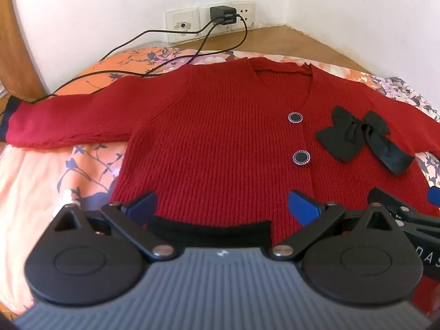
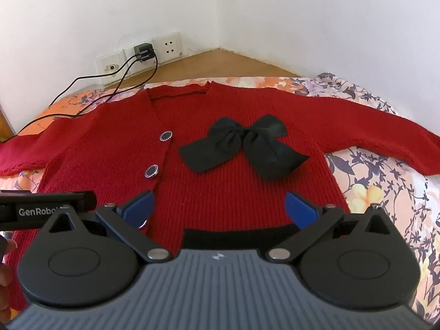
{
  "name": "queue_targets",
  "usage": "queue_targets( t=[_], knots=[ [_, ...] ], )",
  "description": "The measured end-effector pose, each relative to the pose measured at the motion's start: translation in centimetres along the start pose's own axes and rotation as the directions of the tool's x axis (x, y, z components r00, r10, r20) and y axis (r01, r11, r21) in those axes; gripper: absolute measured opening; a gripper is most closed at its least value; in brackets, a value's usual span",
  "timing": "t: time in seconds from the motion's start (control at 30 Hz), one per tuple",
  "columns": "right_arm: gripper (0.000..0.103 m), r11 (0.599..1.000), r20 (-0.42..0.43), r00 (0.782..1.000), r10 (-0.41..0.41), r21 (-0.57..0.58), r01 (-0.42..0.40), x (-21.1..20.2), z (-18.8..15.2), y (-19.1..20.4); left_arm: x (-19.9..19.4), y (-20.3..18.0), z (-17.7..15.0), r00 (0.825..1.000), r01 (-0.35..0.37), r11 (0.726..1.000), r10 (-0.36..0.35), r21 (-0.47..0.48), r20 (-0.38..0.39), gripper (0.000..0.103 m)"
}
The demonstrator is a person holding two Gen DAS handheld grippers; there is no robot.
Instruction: Fold small clothes
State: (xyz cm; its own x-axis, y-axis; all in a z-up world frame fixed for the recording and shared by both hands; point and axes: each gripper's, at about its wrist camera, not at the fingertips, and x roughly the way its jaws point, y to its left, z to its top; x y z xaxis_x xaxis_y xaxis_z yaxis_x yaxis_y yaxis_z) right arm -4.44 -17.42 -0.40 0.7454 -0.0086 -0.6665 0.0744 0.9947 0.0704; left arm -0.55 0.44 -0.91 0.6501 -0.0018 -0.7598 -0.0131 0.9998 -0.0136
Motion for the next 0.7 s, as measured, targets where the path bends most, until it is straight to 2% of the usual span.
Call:
queue_targets(
  t=[0.7],
  knots=[
    [0.103,1.0,-0.007,1.0,-0.002,0.008,0.002,-0.12,-0.01,-0.17,-0.19,-0.59,0.45,1.0,-0.014,1.0,0.014,0.02,-0.011,0.103]
  ],
)
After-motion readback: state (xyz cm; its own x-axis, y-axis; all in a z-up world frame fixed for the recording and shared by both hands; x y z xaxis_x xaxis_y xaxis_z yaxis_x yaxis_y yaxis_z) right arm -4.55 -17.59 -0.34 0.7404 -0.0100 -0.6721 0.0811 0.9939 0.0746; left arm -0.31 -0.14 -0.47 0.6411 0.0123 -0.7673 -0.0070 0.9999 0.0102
